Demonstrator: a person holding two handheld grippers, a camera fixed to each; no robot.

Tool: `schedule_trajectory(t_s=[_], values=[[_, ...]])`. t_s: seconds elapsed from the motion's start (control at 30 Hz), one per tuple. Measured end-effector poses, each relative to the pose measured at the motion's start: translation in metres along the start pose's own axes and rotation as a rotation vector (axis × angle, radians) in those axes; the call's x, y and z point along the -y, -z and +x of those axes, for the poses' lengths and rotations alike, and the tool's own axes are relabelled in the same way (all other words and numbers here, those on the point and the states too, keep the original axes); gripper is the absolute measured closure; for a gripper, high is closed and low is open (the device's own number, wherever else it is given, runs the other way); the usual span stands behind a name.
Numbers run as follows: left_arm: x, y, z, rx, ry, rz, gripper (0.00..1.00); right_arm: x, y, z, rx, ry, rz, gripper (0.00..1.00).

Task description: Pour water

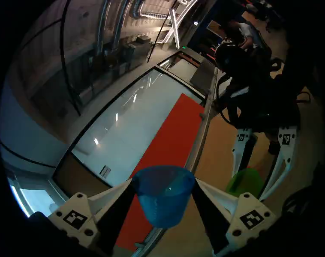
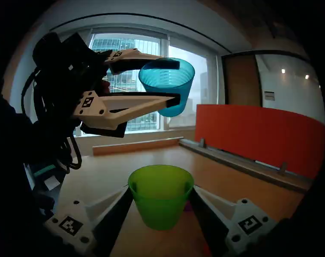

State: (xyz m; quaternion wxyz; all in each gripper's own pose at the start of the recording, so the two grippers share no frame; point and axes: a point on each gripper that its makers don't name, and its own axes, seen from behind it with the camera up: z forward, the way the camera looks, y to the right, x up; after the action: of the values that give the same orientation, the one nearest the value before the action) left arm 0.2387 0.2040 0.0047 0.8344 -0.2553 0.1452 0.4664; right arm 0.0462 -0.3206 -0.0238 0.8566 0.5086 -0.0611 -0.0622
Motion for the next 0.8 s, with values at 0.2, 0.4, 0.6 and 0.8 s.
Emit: schedule_trajectory(t_s=[0.2,0.4,0.6,0.8], values=[[0.0013,-0.0005,-0.0003,0.004,-0.03,0.003,0.13,0.0,-0.0008,-0.0003,-0.001,-0.001,0.001,0.1],[0.0021,-0.0002,0.0027,0.001,-0.059,0.0,0.13,-0.0002,-0.0006,-0.0003,-0.002,-0.001,0.002,0.11],[0.0017,-0.0009,0.004,-0.002,-0.079,0.001,0.13,0.0005,0.0004,0.0009,-0.004,0.001,0.002,0.1],[0.0013,-0.0008,0.0048,-0.004,-0.099,0.0,0.13,-0.0012,0.0006,0.0011,-0.005,0.004,-0.002,0.11]])
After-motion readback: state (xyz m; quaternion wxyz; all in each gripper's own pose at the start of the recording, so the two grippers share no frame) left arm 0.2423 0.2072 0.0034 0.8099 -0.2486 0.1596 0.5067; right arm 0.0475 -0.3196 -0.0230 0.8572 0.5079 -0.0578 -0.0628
